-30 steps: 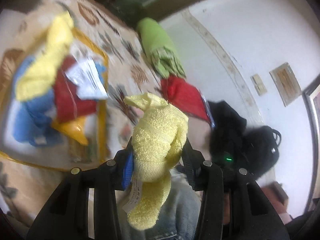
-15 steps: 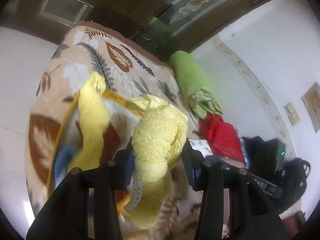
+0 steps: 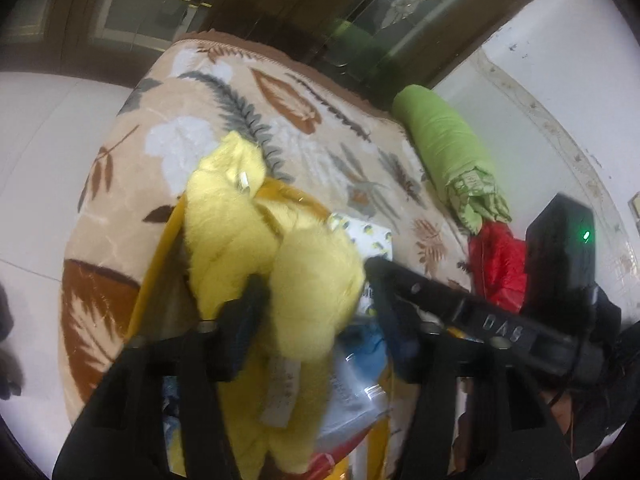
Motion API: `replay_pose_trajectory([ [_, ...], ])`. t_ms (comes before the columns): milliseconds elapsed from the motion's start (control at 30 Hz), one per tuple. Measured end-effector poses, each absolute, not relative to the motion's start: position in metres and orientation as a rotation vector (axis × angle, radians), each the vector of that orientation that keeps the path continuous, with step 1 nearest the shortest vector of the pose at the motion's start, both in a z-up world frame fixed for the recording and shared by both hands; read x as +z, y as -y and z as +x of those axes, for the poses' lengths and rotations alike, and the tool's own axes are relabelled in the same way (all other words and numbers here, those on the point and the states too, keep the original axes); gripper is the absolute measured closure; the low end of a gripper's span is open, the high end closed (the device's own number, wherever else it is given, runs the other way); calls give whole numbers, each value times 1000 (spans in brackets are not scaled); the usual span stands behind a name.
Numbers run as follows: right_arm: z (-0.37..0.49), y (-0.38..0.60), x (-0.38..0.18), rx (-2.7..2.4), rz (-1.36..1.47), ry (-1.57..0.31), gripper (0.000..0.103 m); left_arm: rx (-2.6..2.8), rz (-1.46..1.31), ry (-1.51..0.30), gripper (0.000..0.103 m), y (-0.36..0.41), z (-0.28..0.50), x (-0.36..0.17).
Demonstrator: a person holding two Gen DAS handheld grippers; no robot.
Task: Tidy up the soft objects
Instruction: 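Lower the tissue box and yellow towel into the tray and open both tools, then grasp the crayon packet with the left tool while the right tool grasps the white sachet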
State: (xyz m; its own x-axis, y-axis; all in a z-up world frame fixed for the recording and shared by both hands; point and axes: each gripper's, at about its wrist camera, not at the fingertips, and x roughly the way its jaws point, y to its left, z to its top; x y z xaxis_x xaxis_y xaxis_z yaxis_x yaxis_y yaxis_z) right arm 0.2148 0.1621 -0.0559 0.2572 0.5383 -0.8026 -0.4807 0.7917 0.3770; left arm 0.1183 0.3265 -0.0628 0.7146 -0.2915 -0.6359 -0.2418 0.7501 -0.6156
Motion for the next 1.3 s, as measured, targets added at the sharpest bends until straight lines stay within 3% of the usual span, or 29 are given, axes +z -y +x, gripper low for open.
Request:
replay_pose_trajectory([
  [33,216,-156,-53,712,103,-1114,51,-18,-729,-770,31,-324,116,-59],
  [133,216,-132,-39,762,252,-1080,40,73,-655,-722,31,-317,107,-45],
  [400,145,10,-5,603,462,-995,35,118,-674,-668,31,-262,63,-14],
  [567,93,89,-30,518,504,-1072,35,-21,-403,-668,31,-188,39,-4],
  [667,66,119,-49,452,499,-1125,35,-71,-222,-774,31,-156,36,-11],
  [800,62,123,-79,402,501,-1187,35,-148,-291,-914,31,-153,32,-25],
  [1033,91,96,-101,375,287,-1213,35,-212,-327,-962,31,-145,28,-30],
  [1167,89,71,-112,437,134,-1226,24,-280,-335,-984,31,-139,34,-34],
  [1300,83,69,-113,452,123,-1210,26,-328,-329,-1033,31,-128,50,-41],
])
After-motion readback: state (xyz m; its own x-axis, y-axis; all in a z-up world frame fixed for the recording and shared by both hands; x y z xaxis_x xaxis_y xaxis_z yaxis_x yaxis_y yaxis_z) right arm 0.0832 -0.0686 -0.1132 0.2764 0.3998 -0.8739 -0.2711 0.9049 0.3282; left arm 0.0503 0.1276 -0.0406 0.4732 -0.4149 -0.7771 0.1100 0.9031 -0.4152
